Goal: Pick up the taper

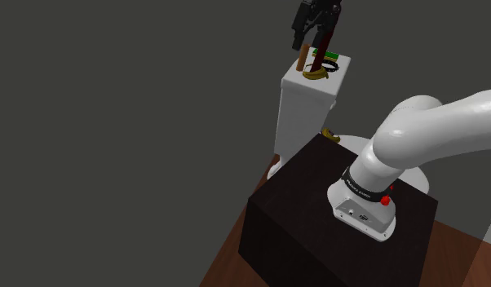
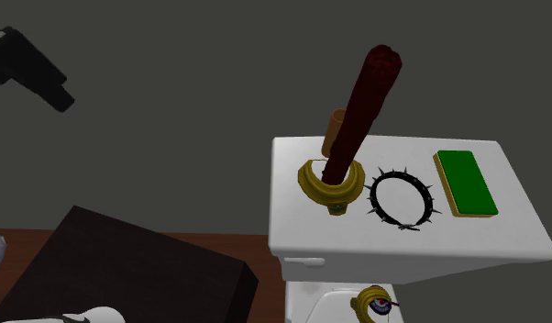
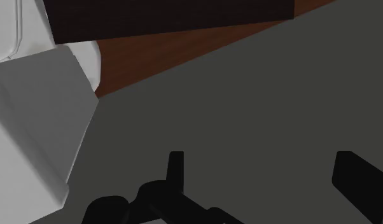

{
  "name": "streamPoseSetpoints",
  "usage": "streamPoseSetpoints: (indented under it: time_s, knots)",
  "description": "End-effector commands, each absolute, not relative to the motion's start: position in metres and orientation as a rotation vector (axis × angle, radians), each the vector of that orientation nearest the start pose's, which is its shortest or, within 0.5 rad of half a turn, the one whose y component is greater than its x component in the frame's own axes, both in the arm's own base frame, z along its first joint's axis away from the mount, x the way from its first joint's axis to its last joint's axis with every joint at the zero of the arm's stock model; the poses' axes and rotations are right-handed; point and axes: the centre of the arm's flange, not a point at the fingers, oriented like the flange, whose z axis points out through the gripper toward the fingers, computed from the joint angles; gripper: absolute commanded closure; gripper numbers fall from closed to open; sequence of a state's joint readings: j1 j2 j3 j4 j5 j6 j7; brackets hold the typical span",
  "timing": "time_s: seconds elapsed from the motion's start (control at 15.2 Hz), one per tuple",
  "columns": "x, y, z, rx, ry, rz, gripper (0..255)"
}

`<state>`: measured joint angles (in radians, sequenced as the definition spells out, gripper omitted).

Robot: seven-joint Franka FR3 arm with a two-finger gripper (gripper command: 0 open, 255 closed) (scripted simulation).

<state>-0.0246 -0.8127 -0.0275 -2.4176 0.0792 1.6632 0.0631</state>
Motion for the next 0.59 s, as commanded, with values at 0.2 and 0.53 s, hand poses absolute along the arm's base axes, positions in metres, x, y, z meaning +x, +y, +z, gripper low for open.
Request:
streamPoseSetpoints:
  time_s: [0.2, 0.53]
  knots:
    - [0.318, -0.048, 0.585, -3.044, 0.152, -0.063, 0]
    - [0.337, -0.110, 0.597, -3.056, 0.121, -0.023, 0]
